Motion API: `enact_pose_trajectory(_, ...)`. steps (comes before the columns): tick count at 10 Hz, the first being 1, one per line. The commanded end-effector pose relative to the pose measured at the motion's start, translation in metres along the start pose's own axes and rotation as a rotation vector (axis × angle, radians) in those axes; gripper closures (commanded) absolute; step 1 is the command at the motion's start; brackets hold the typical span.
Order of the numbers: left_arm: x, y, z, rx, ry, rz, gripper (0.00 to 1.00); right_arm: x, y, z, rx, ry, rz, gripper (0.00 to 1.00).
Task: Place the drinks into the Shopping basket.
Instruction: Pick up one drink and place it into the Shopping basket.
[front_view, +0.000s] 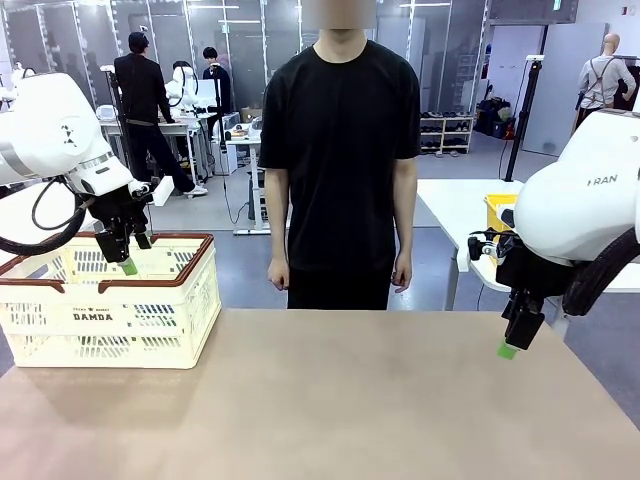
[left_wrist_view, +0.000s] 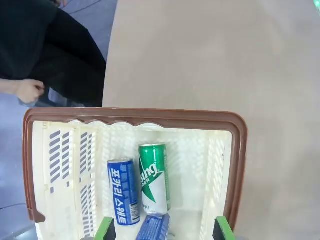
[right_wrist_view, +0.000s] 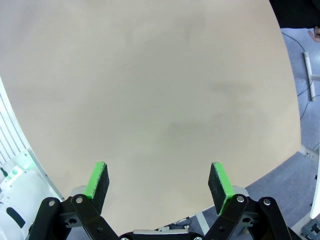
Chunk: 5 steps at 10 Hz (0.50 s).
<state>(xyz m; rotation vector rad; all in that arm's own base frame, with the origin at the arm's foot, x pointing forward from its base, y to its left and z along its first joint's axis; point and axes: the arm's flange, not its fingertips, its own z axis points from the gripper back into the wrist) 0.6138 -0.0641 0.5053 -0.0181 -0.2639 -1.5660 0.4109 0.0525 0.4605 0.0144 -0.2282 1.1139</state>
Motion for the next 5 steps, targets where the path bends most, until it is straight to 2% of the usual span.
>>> enact_pose_trajectory(1, 0.0011, 0.0058, 0.004, -0.013, -0.007, -0.003, 0.0, -0.0001, -0.0003, 0.0009, 0.001, 0.003, 0.001, 0.0)
enact_pose_trajectory(5, 0.0011, 0.0058, 0.004, -0.013, -0.007, -0.003, 0.0, -0.0001, -0.0003, 0.0009, 0.001, 0.003, 0.001, 0.0)
